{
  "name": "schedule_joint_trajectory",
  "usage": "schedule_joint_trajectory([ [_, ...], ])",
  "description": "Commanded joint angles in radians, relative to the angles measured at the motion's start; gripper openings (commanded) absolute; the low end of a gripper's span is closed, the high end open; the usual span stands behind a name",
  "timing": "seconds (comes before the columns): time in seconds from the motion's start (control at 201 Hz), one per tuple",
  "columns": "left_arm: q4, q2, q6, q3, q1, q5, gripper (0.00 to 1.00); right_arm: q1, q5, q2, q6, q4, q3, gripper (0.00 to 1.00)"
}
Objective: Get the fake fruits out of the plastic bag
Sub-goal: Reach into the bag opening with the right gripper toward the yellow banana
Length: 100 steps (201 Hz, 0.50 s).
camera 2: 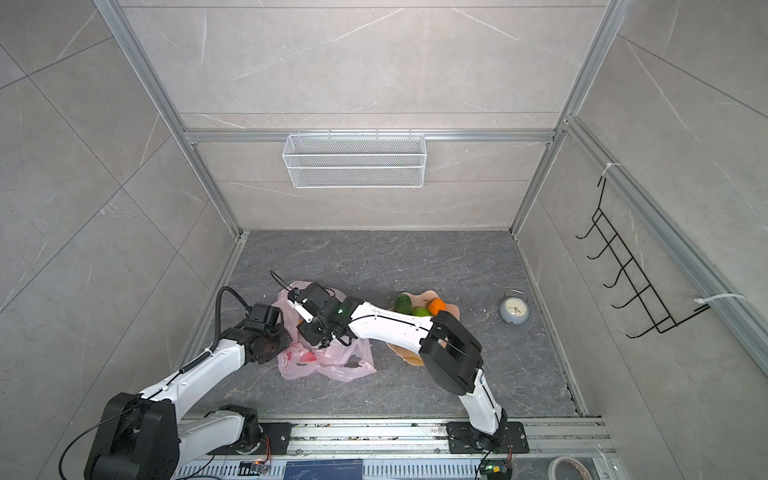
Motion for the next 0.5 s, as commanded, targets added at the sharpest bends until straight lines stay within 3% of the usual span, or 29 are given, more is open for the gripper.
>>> schedule_joint_trajectory([
  [0.0, 0.020, -0.040, 0.021, -0.004, 0.018, 0.007, 0.21, -0.013, -0.018, 0.078, -0.097, -0.094, 0.085, 0.47],
  [0.229, 0.018, -0.063, 0.031, -0.019, 0.043, 0.020, 0.20, -0.022, 0.023, 0.206, -0.150, -0.156, 0.223, 0.48],
  [0.493, 0.026, -0.062, 0.030, -0.030, 0.051, 0.032, 0.19, -0.029, 0.084, 0.313, -0.186, -0.206, 0.336, 0.57],
])
